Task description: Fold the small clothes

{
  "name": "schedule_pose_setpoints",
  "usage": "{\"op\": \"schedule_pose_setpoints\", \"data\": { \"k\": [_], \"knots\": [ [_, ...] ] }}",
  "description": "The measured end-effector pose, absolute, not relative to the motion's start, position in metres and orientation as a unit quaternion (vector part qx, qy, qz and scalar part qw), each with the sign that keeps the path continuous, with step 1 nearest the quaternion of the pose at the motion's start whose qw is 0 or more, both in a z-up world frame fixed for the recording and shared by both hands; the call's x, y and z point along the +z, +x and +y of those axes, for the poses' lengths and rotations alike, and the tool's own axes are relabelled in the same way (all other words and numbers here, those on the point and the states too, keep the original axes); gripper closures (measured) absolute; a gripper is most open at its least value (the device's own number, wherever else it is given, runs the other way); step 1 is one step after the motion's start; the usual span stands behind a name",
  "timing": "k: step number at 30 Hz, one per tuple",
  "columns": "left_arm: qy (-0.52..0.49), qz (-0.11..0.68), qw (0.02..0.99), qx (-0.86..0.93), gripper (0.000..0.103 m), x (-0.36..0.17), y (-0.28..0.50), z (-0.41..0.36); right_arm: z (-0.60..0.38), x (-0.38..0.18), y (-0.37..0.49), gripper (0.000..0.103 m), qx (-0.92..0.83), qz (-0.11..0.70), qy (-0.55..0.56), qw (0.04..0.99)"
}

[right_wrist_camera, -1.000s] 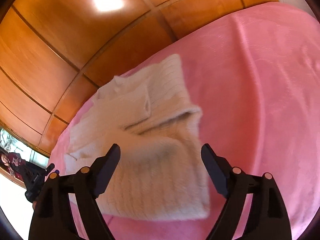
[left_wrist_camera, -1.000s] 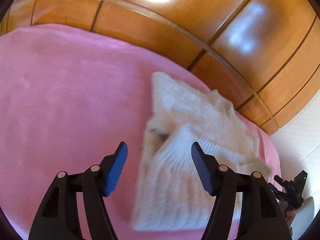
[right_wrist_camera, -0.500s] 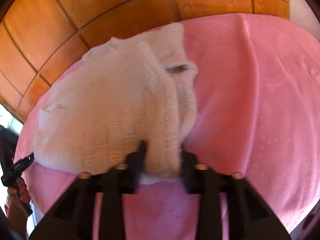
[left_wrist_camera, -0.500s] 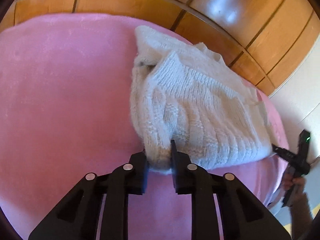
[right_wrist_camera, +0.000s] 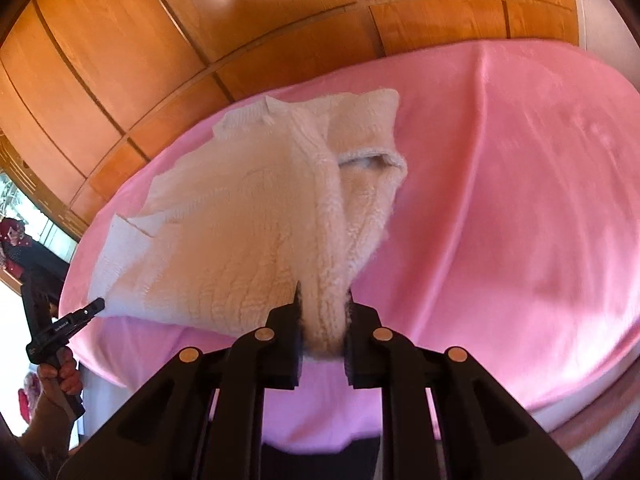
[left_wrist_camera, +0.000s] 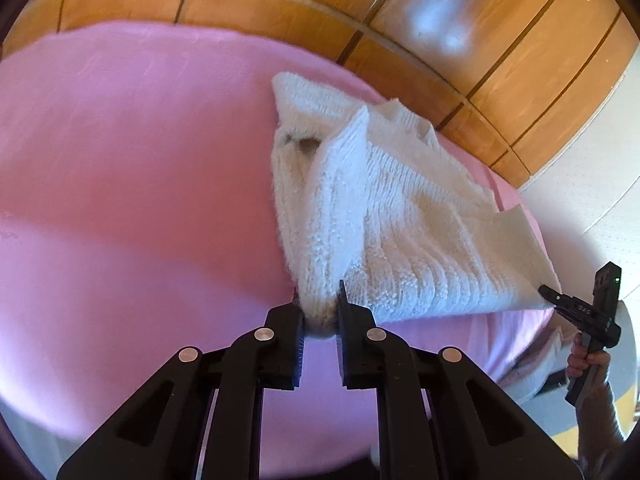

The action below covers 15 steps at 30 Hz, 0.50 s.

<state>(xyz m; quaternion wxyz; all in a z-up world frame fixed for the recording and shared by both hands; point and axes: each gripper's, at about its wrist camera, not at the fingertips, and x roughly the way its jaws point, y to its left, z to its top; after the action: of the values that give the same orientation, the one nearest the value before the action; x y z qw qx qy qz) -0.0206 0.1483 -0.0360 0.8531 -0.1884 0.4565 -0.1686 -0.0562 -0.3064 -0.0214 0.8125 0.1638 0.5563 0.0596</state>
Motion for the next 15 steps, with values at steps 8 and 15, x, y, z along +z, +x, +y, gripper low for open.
{"op": "schedule_pose_setpoints", "data": {
  "k": [8, 15],
  "knots": [
    [-0.118, 0.444, 0.879, -0.124, 0.068, -0.019, -0.034, 0.145, -0.311, -0.031, -0.073, 0.055, 0.019, 0.579, 0.132, 0.804],
    [-0.004, 0.382, 0.913, -0.140, 0.057, 0.005, 0.005, 0.109, -0.289, -0.012, -0.034, 0.041, 0.021, 0.532, 0.055, 0.845]
  ]
}}
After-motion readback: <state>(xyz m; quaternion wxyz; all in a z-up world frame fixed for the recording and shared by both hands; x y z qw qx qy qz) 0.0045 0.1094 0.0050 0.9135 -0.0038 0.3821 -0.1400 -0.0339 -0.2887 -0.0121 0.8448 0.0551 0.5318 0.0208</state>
